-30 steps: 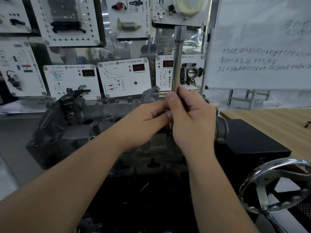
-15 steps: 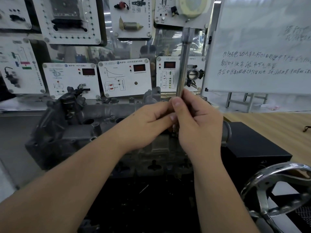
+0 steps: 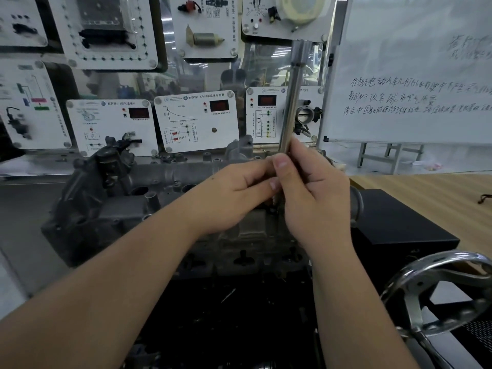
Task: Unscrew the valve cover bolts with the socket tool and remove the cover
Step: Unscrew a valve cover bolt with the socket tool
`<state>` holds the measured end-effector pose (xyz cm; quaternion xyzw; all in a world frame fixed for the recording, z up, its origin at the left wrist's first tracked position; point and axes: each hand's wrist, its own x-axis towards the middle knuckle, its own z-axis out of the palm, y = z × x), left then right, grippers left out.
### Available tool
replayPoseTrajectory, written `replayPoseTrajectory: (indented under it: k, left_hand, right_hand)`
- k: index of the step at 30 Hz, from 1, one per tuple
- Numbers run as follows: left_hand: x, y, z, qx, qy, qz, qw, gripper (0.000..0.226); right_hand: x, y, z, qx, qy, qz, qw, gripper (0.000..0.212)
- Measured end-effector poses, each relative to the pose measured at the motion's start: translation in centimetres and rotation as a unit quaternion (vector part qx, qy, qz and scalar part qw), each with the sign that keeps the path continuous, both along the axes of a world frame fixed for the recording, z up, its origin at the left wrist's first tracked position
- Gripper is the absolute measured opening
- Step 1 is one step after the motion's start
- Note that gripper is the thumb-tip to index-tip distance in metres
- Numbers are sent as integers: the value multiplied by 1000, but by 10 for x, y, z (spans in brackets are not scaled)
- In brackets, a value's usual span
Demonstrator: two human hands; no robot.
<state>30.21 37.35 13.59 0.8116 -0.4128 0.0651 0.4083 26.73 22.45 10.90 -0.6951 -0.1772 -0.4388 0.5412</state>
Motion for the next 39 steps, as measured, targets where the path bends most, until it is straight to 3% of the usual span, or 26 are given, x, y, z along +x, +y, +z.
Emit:
replayPoseTrajectory:
  k: [4,7,14,20,25,30,33,36,39]
  left_hand:
    - [0,-3,0,-3,6,8,1000,36]
    - [0,-3,-1,-14,5,3,1000,29]
    - [-1,0,0,-12,36,10,999,35]
    - [1,-1,-1,-25,29,14,999,15]
    - [-1,-2,0,-35,21,0,999,12]
    - [-2,-2,0,-12,27,18,999,28]
    - [-3,0,1,-4,17,20,1000,33]
    - [-4,-1,2,5,10,6,1000,34]
    - [-4,-4,2,0,4,-11,1000,22]
  right_hand:
    - [1,-1,-2,18,1,29,999,41]
    - [2,2,-3,14,4,34,999,34]
    - [0,2,-2,-38,-8,-31,999,29]
    - [-3,-4,0,-22,19,10,1000,42]
    - [-5,2,2,-37,5,-46,998,30]
    - [-9,4,3,-54,-26,-137,989,19]
    - [-11,3,3,-74,-32,-131,988,22]
    - [-13,0,5,-34,-2,-84,996,38]
    - [-15,5,7,-22,2,-38,999,44]
